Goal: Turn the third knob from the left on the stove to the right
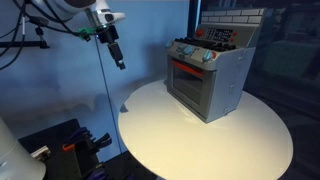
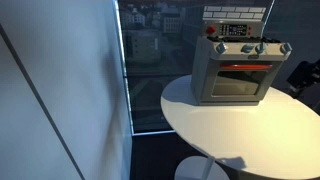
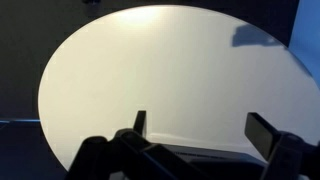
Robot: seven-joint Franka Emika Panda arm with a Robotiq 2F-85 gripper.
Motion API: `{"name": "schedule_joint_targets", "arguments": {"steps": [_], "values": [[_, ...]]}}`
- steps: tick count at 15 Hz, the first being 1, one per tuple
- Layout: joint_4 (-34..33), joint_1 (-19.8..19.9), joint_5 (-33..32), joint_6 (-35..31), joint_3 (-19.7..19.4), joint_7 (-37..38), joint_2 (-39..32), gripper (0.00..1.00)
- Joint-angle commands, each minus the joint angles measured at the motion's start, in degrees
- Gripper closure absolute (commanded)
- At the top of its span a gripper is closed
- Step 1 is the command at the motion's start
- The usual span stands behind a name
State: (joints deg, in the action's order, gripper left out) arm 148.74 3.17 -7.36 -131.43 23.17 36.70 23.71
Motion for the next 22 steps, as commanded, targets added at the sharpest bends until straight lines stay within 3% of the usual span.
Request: {"name": "schedule_joint_targets", "arguments": {"steps": [1, 9, 22], "values": [[-0.07, -2.13, -1.21, 0.19, -2.13, 0.88, -0.35, 0.00], [-1.04, -2.53, -1.33, 0.22, -3.10, 0.73, -0.83, 0.00], [-10.74, -0.80, -5.52, -0.84, -5.88, 2.52, -3.45, 0.00]]}}
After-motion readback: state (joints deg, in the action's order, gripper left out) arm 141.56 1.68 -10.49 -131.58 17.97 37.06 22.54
